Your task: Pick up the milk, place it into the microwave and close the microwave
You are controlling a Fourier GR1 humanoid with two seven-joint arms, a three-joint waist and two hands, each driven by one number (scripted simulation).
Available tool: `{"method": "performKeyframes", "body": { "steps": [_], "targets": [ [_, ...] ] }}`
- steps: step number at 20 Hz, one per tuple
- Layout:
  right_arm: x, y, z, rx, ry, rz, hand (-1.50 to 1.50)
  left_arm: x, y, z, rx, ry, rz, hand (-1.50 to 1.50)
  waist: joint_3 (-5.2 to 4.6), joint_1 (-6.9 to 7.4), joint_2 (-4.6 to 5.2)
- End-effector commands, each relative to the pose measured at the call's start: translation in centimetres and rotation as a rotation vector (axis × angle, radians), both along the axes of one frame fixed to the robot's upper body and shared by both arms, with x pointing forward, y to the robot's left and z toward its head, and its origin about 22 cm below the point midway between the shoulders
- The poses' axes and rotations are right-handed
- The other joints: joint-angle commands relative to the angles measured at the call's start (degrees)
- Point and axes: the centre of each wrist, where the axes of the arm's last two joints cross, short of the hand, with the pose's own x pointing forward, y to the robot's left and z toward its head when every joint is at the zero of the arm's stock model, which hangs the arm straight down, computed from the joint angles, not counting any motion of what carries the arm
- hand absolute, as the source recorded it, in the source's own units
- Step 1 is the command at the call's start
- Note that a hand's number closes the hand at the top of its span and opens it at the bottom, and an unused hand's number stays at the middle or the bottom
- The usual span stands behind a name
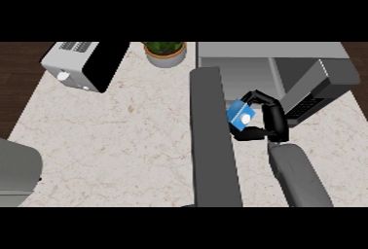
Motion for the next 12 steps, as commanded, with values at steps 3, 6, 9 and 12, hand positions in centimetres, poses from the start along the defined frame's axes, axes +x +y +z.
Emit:
{"method": "performKeyframes", "body": {
  "steps": [3, 6, 9, 12],
  "targets": [
    [4.3, 1.5, 2.6, -0.163, -0.001, -0.055, 1.50, 0.7, -0.6, 0.1, -0.016, 0.008, -0.002, -1.50, 0.04, 0.59, 0.31],
    [6.2, 3.1, 3.6, -0.198, 0.029, -0.077, 1.50, 0.1, 0.7, -1.2, 0.004, 0.010, -0.005, -1.50, 0.02, 1.07, 0.38],
    [8.0, 2.7, 4.7, -0.237, 0.033, -0.143, 1.50, 1.1, 0.6, -0.1, -0.001, -0.001, -0.006, -1.50, 0.08, 2.11, 0.95],
    [8.7, 1.5, 5.0, -0.301, 0.032, -0.189, 1.50, 0.9, -0.2, -0.2, 0.015, -0.014, -0.011, -1.50, 0.09, 2.90, 1.24]
  ]
}}
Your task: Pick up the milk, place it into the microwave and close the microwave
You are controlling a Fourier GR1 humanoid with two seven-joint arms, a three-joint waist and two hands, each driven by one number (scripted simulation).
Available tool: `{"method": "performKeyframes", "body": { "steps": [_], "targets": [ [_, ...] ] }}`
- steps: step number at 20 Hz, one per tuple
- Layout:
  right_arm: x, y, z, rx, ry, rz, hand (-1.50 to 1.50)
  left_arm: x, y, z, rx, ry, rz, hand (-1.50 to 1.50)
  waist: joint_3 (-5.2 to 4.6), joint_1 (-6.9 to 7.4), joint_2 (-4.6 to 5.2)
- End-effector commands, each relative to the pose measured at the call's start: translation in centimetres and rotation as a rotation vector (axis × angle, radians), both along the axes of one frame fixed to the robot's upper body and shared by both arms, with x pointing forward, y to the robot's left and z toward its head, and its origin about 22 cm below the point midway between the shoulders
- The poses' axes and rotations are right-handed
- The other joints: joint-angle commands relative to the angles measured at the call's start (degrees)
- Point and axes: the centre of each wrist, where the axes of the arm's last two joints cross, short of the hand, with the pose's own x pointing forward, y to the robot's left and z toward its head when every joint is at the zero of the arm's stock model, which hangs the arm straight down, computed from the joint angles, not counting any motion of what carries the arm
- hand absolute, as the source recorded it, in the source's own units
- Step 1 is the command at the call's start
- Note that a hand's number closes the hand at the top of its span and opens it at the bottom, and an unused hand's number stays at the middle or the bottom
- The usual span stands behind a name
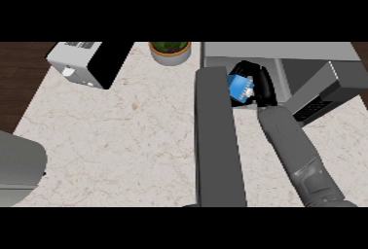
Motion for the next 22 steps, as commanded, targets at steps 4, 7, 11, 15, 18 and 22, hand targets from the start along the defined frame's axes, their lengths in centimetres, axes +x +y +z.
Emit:
{"method": "performKeyframes", "body": {
  "steps": [4, 7, 11, 15, 18, 22],
  "targets": [
    [1.8, -0.2, 0.9, -0.078, -0.027, -0.095, 1.50, 2.6, 0.8, -1.3, -0.002, 0.001, -0.033, -1.50, 0.01, 1.26, 0.98],
    [2.4, -3.3, 2.0, -0.065, -0.018, -0.148, 1.50, 1.8, 0.2, 0.0, -0.007, -0.018, -0.039, -1.50, 0.11, 2.39, 1.26],
    [3.3, -1.2, 3.5, -0.139, -0.092, -0.277, 1.50, 2.7, -0.4, -0.7, 0.000, -0.016, -0.064, -1.50, 0.07, 3.56, 2.03],
    [3.7, -3.5, 4.6, -0.248, -0.175, -0.321, 1.50, 2.9, 0.3, -1.1, 0.010, -0.008, -0.078, -1.50, 0.06, 4.35, 2.28],
    [3.4, -5.2, 4.2, -0.292, -0.170, -0.334, 1.50, 2.9, 0.5, -1.3, 0.005, -0.013, -0.085, -1.50, 0.09, 5.07, 2.55],
    [2.4, -7.0, 2.4, -0.379, -0.145, -0.370, 1.50, 3.3, 0.2, -1.1, 0.009, -0.009, -0.079, -1.50, 0.19, 5.73, 3.12]
  ]
}}
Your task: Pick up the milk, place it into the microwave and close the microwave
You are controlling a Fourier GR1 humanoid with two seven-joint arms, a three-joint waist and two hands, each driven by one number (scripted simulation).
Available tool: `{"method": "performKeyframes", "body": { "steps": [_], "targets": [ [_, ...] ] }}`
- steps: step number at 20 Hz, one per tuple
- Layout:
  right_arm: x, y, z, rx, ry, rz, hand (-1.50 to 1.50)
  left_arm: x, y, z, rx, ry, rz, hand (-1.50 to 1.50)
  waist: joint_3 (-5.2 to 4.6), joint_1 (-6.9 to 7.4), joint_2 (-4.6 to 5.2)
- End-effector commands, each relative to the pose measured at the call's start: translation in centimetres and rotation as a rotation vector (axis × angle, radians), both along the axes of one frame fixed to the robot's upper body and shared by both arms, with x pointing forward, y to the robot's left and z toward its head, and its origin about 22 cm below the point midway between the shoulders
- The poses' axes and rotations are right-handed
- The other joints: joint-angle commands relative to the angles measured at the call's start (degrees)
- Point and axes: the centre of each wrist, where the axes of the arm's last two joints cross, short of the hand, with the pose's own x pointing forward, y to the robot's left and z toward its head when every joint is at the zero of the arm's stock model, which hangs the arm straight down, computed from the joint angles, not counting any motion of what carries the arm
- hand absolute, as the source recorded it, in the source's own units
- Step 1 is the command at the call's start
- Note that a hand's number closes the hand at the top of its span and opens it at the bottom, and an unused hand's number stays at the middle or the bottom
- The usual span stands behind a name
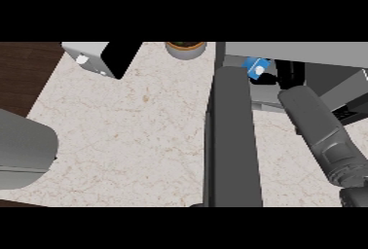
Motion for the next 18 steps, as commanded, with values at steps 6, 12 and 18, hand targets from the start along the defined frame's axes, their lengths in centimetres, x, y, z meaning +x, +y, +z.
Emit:
{"method": "performKeyframes", "body": {
  "steps": [6, 12, 18],
  "targets": [
    [-2.1, -5.0, -2.6, -0.115, 0.096, -0.445, -1.50, 0.7, 0.1, -0.2, 0.025, 0.017, -0.011, -1.50, -0.31, 1.18, 0.92],
    [-0.8, -1.7, -1.3, -0.117, 0.049, -0.143, -1.50, 1.7, 0.6, 0.4, 0.052, 0.005, 0.002, -1.50, 0.23, 1.05, 0.40],
    [0.3, -0.7, 0.6, -0.096, 0.024, -0.037, -1.50, 2.7, -1.1, -0.1, 0.073, 0.026, -0.097, -1.50, 0.25, 1.09, 0.63]
  ]
}}
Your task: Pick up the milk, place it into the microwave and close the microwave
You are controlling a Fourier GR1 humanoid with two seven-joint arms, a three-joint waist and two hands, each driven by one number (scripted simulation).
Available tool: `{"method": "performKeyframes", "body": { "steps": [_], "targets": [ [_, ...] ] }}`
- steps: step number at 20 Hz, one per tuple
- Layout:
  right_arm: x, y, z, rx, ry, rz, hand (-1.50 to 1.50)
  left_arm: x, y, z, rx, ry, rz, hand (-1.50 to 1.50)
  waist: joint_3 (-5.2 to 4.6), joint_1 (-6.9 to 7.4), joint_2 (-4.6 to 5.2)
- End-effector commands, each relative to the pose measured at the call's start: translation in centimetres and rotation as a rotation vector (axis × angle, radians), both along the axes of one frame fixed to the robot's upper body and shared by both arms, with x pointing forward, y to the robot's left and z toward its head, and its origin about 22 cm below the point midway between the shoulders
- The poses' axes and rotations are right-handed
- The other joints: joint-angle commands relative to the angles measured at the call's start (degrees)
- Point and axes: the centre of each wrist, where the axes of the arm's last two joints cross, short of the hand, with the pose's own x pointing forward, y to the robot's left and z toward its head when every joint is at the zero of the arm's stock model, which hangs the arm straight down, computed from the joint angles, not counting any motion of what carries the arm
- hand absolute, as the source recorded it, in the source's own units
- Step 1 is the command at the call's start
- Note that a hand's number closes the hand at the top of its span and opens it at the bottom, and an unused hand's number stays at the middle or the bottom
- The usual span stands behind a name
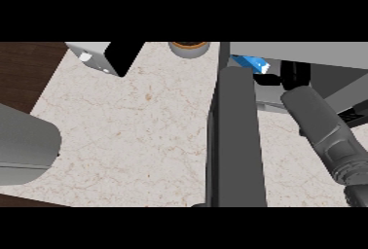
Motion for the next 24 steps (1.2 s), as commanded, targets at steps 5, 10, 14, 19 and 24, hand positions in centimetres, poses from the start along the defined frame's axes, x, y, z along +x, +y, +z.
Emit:
{"method": "performKeyframes", "body": {
  "steps": [5, 10, 14, 19, 24],
  "targets": [
    [0.1, 1.4, -0.2, 0.135, 0.038, 0.158, -1.50, 1.0, -1.0, -0.7, -0.003, 0.002, -0.072, -1.50, 0.01, -0.94, -0.52],
    [-0.3, 0.9, -0.8, 0.275, 0.035, 0.227, -1.50, 1.3, -2.1, -1.0, 0.014, 0.017, -0.158, -1.50, 0.01, -1.99, -1.01],
    [-1.1, 1.8, -2.6, 0.413, 0.057, 0.331, -1.50, 2.7, -3.5, -1.4, -0.013, 0.008, -0.206, -1.50, -0.06, -4.05, -1.63],
    [-2.2, 1.5, -4.4, 0.557, 0.092, 0.345, -1.50, 2.6, -3.6, -1.5, -0.017, 0.017, -0.248, -1.50, -0.17, -4.50, -2.32],
    [-3.9, 0.6, -6.9, 0.685, 0.124, 0.390, -1.50, 2.4, -7.0, -1.5, -0.027, 0.034, -0.314, 1.50, -0.19, -5.25, -2.79]
  ]
}}
